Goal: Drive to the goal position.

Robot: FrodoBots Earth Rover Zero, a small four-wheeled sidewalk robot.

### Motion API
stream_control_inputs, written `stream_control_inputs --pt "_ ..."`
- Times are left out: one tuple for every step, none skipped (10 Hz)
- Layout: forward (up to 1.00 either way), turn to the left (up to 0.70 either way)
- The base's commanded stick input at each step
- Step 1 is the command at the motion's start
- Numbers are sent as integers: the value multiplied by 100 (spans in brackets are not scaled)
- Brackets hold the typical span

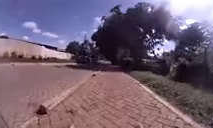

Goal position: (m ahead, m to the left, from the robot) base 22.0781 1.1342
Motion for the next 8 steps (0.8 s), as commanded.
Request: stream_control_inputs --pt "100 -19" --pt "100 -5" --pt "100 0" --pt "100 0" --pt "100 0" --pt "100 -2" --pt "100 -14" --pt "100 -32"
